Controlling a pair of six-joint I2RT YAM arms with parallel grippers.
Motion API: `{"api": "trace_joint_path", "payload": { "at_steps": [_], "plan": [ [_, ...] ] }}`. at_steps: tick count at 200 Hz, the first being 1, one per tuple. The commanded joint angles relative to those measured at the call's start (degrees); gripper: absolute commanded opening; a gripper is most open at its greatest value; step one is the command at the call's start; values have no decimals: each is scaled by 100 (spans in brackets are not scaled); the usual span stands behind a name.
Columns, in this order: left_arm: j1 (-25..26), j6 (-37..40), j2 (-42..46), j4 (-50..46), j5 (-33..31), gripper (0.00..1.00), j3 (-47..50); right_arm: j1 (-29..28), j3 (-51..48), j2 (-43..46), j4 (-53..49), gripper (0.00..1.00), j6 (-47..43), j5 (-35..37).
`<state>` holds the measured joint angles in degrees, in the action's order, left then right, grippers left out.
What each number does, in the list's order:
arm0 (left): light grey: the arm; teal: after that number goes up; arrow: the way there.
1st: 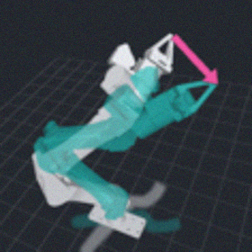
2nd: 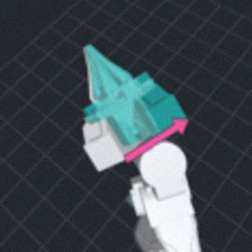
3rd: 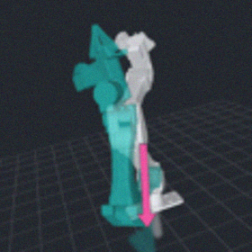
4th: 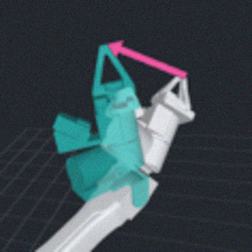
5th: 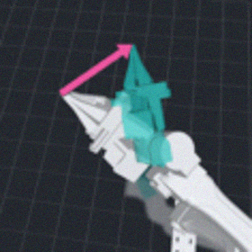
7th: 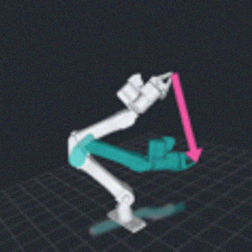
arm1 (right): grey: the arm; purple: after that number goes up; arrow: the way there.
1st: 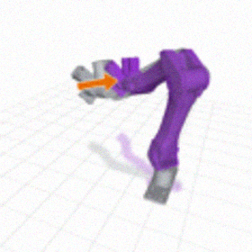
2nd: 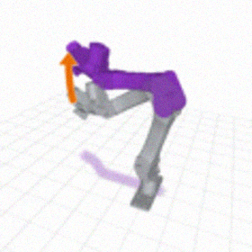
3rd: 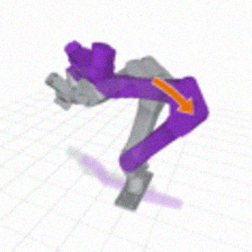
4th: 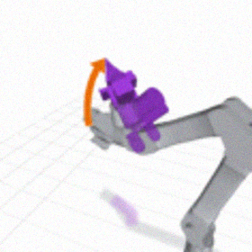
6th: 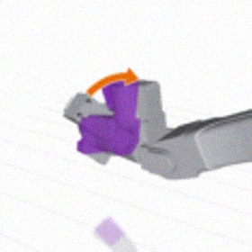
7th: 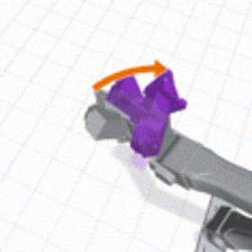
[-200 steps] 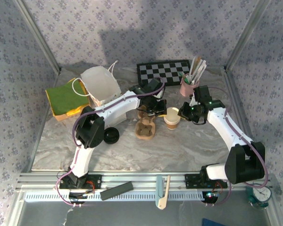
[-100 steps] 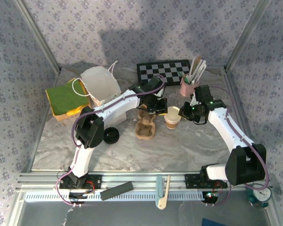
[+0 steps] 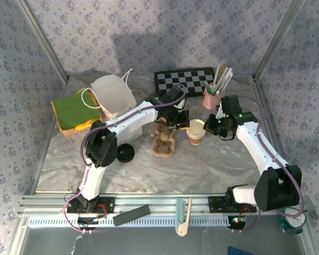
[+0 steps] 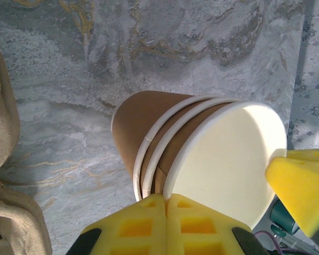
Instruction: Pack the takeout coffee
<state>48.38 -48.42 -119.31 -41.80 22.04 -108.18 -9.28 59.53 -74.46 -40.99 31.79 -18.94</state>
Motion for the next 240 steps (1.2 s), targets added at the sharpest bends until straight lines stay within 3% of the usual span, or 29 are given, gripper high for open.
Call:
{"api": "trace_joint_path", "payload": {
  "at_steps": [1,87,119,136,148,240],
  "plan": [
    [123,86,112,189,242,0,-194,70,-14,-134,-86,0,-135,-305],
    [109,44,92,260,323,0,21,55,94,-145,-163,0,-249,-286],
    [101,-37,65,586,445,28,139,110,-57,-89,-23,0,-161,-377],
    [103,-101,48,705,504,33,208,111,-124,-86,12,0,-138,-409],
    [93,-144,35,775,541,42,242,97,-151,-69,45,0,-124,-422],
    [115,-328,-144,814,494,47,419,8,-372,-47,179,0,-41,-419]
  ]
}}
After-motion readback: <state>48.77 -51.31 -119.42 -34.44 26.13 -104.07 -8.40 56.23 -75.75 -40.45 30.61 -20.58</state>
